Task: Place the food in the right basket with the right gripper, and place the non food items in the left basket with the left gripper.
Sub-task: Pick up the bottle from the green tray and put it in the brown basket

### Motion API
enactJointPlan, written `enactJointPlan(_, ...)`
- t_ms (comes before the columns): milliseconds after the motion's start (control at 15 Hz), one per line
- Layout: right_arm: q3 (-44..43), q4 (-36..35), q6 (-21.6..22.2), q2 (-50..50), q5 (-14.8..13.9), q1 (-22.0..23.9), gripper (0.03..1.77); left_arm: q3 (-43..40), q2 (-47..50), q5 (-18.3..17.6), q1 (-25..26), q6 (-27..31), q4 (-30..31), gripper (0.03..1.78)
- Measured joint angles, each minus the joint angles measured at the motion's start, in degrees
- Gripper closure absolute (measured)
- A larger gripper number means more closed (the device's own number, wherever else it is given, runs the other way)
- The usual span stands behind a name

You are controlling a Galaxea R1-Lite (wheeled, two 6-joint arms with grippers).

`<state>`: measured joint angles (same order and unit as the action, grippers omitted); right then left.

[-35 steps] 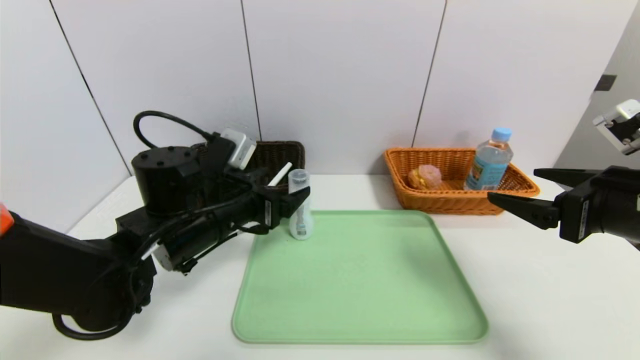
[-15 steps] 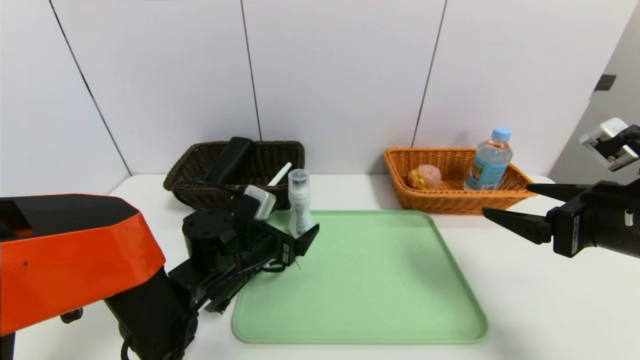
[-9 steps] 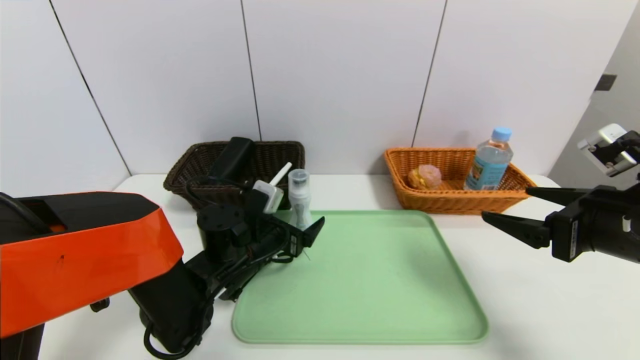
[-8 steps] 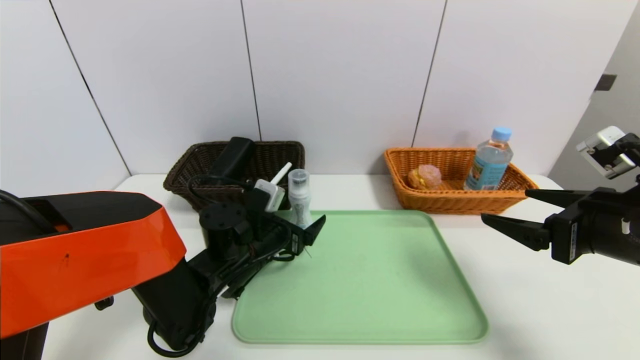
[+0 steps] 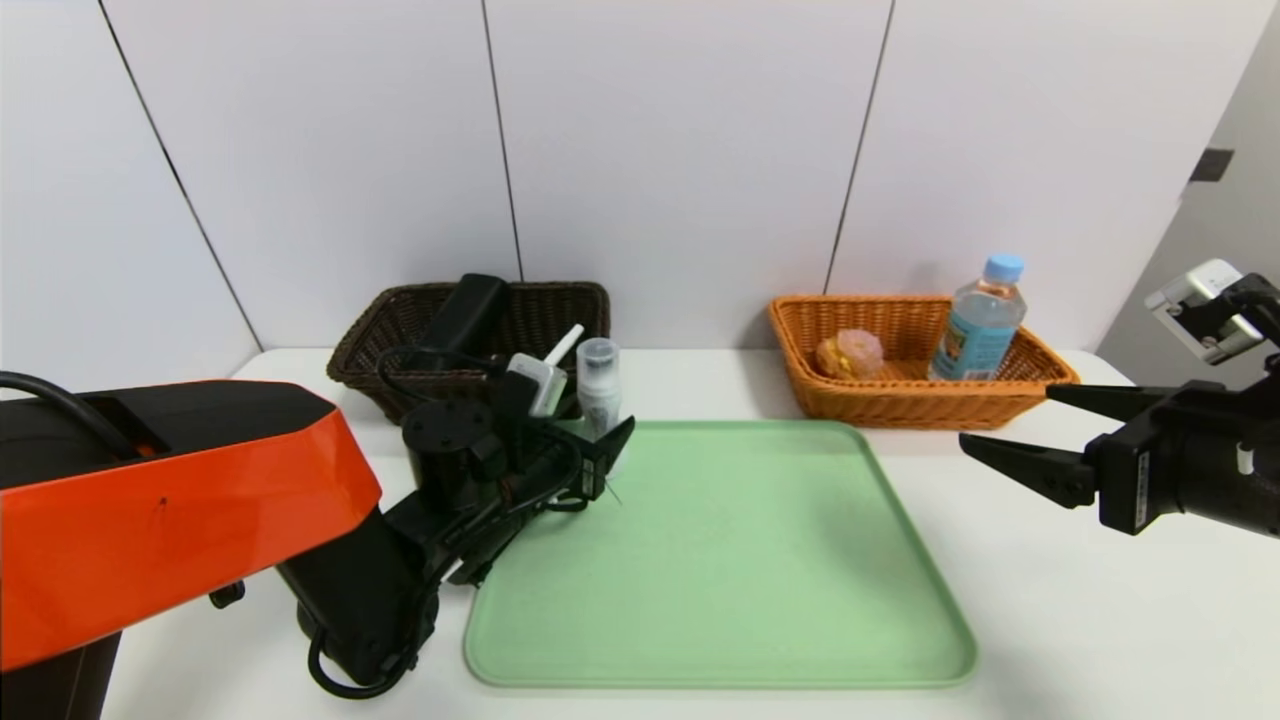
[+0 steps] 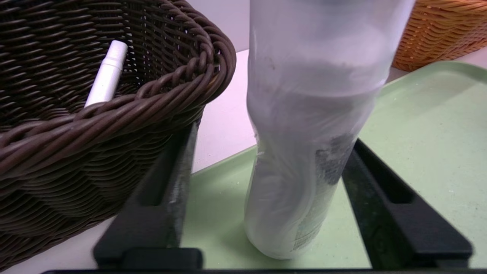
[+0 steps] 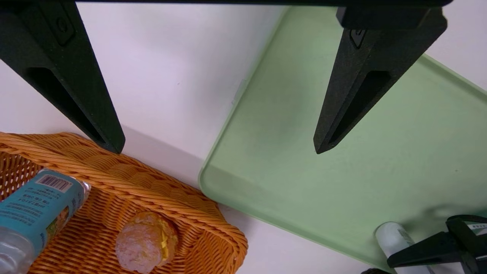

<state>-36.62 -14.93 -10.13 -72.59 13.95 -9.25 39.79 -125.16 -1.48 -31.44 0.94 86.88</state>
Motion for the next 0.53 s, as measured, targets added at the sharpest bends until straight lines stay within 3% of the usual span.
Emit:
enactJointPlan(333, 0.0, 0.0, 0.0, -0.1, 0.0, -0.3, 0.09, -0.1, 0.0, 0.0, 0.3, 0.3, 0.5, 1.24)
enactJointPlan(533, 0.3, 0.0, 0.0, -0.1, 0.0, -0.3, 0.09, -0.6, 0.4, 0.1, 0.3, 0.2, 0.5, 1.24)
